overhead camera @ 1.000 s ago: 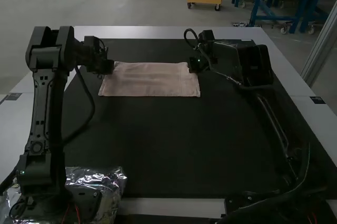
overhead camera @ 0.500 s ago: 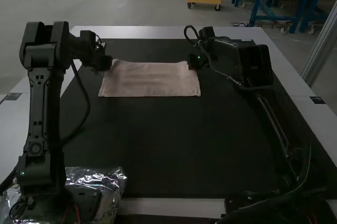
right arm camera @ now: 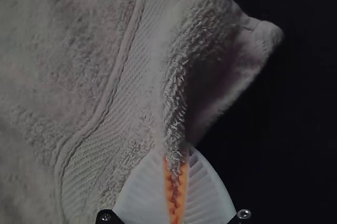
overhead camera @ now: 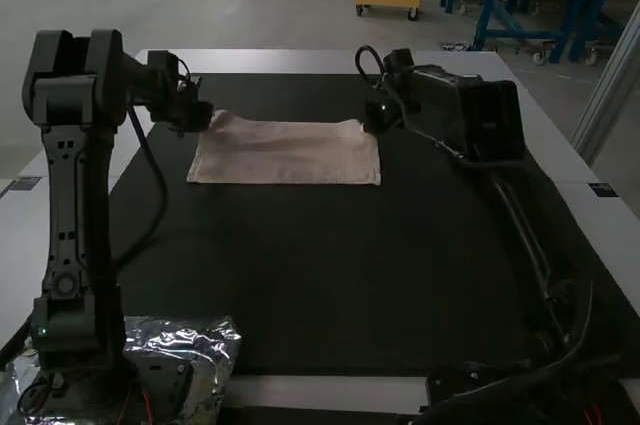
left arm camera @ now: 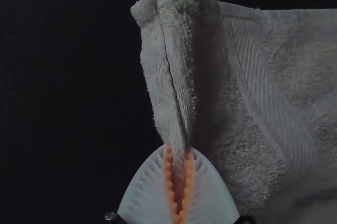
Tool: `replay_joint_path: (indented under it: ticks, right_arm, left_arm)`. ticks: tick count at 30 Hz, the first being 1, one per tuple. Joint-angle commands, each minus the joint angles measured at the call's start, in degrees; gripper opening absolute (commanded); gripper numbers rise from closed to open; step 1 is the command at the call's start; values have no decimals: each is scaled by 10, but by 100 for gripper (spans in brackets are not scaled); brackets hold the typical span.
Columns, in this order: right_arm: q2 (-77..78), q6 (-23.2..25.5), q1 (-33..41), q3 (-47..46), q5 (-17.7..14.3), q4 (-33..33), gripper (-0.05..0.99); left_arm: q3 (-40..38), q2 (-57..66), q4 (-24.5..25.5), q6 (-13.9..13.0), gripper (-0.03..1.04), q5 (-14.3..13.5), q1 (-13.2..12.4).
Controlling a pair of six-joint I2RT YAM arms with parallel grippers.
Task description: Fold the towel.
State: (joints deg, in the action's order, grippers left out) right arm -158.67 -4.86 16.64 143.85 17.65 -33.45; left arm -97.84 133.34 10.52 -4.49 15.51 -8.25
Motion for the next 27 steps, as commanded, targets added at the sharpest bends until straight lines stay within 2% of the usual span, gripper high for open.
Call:
replay_joint_path:
  ticks: [1, 8, 16, 27]
  right_arm:
    - [71, 5, -12, -5, 10, -5, -2]
    - [103, 5, -15, -32, 14, -22, -2]
    - [157, 6, -15, -106, 20, -30, -2]
    - [224, 6, -18, -240, 23, 1, -2]
  left_arm:
    - [14, -48, -3, -17, 2, 8, -7]
    - [52, -84, -12, -24, 2, 6, -6]
    - [84, -116, -12, -27, 2, 3, -6]
    - [161, -158, -36, -47, 2, -7, -6]
